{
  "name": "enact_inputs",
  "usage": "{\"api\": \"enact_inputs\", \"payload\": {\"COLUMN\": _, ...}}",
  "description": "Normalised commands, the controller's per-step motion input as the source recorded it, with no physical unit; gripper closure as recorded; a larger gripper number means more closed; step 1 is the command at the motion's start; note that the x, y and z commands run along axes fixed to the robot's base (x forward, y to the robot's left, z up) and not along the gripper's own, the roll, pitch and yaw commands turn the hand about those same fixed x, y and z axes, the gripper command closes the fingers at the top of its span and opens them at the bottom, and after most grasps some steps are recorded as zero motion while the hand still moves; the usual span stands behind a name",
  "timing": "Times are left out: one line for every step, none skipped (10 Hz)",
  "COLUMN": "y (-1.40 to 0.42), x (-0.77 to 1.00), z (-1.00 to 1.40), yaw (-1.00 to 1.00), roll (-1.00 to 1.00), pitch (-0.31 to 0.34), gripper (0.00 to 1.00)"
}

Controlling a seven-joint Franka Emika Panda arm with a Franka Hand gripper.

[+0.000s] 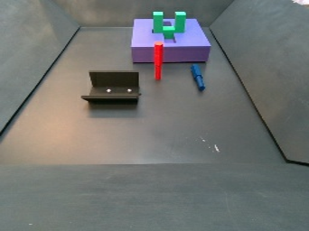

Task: Pick up the brown object. Move up. Move to above the board. Insert the brown object.
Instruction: Move to above the board.

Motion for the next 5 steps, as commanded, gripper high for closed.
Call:
{"api": "enact_inputs", "payload": {"y": -1.4, "x": 0.16, "z": 0.16, "yaw": 0.01, "roll": -0.01, "pitch": 0.051, "gripper": 1.0}}
{"api": "enact_inputs", "payload": {"y": -1.4, "x": 0.17, "z": 0.16, "yaw": 0.01, "roll": 0.0, "pitch": 0.08, "gripper": 1.0}}
{"api": "enact_inputs", "payload": {"y": -1.4, "x": 0.2, "z": 0.16, "yaw": 0.01, "roll": 0.0, "pitch": 0.106, "gripper": 1.0}}
{"api": "enact_inputs", "payload": {"y": -1.4, "x": 0.22, "z": 0.17, "yaw": 0.01, "roll": 0.01, "pitch": 0.133, "gripper": 1.0}}
{"api": "enact_inputs", "payload": {"y": -1.4, "x": 0.26, "z": 0.18, "yaw": 0.01, "roll": 0.0, "pitch": 0.159, "gripper": 1.0}}
